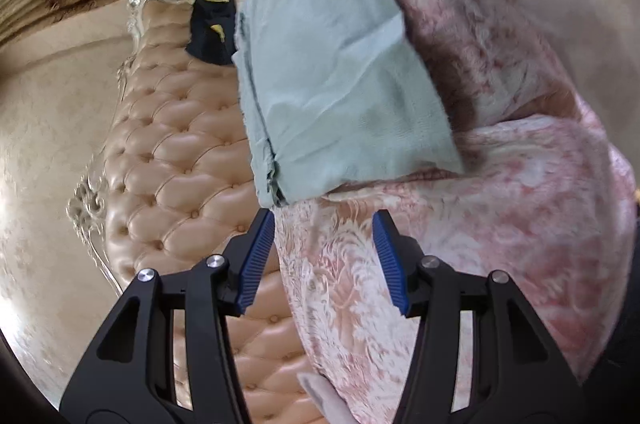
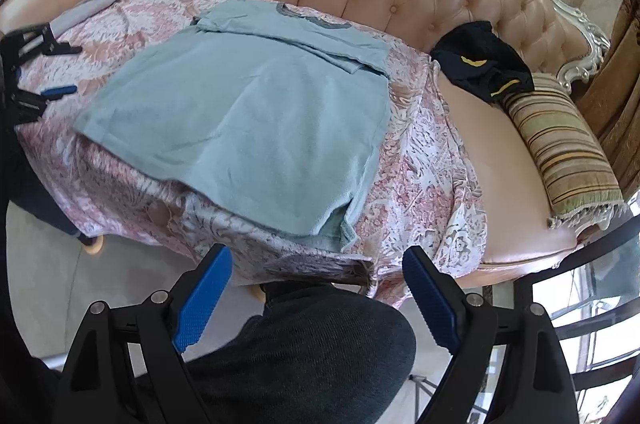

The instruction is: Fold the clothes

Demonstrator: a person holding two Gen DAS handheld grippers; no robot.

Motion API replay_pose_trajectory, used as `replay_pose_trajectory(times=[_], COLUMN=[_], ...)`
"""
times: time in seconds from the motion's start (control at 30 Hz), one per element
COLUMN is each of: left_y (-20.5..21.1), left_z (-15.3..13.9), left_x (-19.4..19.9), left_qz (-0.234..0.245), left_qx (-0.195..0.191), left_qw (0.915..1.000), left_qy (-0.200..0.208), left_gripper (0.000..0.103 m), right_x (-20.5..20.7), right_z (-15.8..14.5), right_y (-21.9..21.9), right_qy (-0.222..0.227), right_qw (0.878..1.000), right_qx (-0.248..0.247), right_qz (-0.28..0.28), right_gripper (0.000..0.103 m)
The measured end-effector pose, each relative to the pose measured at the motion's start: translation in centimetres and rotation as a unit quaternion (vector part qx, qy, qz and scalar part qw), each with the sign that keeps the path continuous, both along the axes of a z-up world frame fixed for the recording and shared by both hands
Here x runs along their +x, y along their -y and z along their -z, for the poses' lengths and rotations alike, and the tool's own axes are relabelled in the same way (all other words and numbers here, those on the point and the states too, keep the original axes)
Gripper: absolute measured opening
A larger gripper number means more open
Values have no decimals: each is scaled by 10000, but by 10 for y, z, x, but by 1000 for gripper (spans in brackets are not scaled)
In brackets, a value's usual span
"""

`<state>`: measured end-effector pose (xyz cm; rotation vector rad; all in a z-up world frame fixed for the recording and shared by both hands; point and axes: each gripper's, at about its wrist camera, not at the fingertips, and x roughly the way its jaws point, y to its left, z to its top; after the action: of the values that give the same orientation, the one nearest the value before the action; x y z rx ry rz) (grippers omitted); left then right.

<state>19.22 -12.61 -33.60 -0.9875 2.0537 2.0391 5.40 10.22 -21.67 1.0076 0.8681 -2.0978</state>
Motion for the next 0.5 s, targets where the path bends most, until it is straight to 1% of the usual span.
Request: replay_pose_trajectory(times=[0.1, 0.13, 0.17, 0.23, 0.3, 0.33, 0.37, 0.43, 0.47, 0.5], left_y=[-9, -12, -14, -19, -24, -27, -28, -27, -26, -24], left_z=[11, 15, 15, 16, 8, 2, -5, -18, -27, -35], left_x=[-4, -5, -4, -3, 1, 1, -2, -13, -19, -24], left_qz=[122, 135, 158, 173, 158, 65, -155, -648, -962, -1266], left_qx=[25, -17, -65, -103, 127, 319, 561, 1032, 1351, 1664], left_qw=[9998, 9997, 9995, 9993, 9991, 9988, 9977, 9920, 9857, 9776], left_qy=[143, 209, 249, 322, 366, 369, 361, 340, 289, 235], left_gripper=[55, 49, 48, 48, 48, 48, 48, 48, 48, 48], right_x=[0, 0, 0, -3, -10, -14, -20, -42, -58, -73], right_z=[-4, -5, -6, -9, -10, -10, -10, -7, -6, -3], right_y=[1, 1, 0, -7, -20, -27, -34, -51, -63, -73], right_qy=[-32, -47, -97, -191, -274, -302, -297, 201, 854, 1463], right_qw=[10000, 10000, 9999, 9998, 9994, 9990, 9986, 9952, 9844, 9663], right_qx=[-60, -77, -72, -47, -41, -40, -56, -402, -1018, -1580], right_qz=[-19, -24, -15, 63, 225, 323, 436, 870, 1150, 1407], right_gripper=[88, 88, 88, 88, 88, 88, 88, 88, 88, 88])
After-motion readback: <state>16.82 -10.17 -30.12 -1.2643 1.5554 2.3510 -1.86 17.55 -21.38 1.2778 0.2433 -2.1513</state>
